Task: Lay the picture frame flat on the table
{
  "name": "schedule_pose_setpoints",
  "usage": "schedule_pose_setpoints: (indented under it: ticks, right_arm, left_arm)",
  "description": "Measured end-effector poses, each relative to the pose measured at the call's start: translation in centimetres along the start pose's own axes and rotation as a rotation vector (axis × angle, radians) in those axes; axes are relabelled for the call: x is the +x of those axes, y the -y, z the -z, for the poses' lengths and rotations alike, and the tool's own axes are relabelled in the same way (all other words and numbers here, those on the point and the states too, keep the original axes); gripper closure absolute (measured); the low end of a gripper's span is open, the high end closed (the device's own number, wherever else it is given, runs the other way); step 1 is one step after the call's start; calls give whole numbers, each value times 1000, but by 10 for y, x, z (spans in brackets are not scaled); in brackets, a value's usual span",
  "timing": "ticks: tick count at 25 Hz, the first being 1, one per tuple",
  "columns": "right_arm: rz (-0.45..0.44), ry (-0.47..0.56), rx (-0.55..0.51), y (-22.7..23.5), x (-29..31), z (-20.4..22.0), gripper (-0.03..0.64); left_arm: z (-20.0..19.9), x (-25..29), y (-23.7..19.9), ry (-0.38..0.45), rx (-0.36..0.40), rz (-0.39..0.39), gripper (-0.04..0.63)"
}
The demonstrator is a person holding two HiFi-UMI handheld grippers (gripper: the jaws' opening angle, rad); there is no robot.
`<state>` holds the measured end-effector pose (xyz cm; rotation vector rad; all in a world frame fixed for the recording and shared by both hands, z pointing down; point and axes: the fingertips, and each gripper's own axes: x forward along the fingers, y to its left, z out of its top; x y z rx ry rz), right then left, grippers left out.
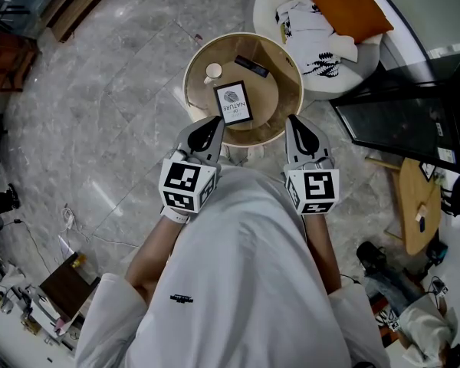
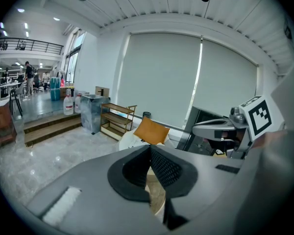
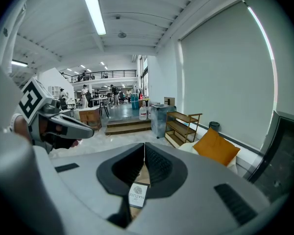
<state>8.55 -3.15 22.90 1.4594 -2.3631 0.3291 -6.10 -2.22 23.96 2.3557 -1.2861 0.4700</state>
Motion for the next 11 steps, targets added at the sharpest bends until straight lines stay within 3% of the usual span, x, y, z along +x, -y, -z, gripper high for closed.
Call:
schedule_pose_setpoints:
  ticks: [11]
  right_arm:
    - [18,-4,1,-1,-6,4,611]
  left_arm:
    - [1,-3,4,1,6,6,592]
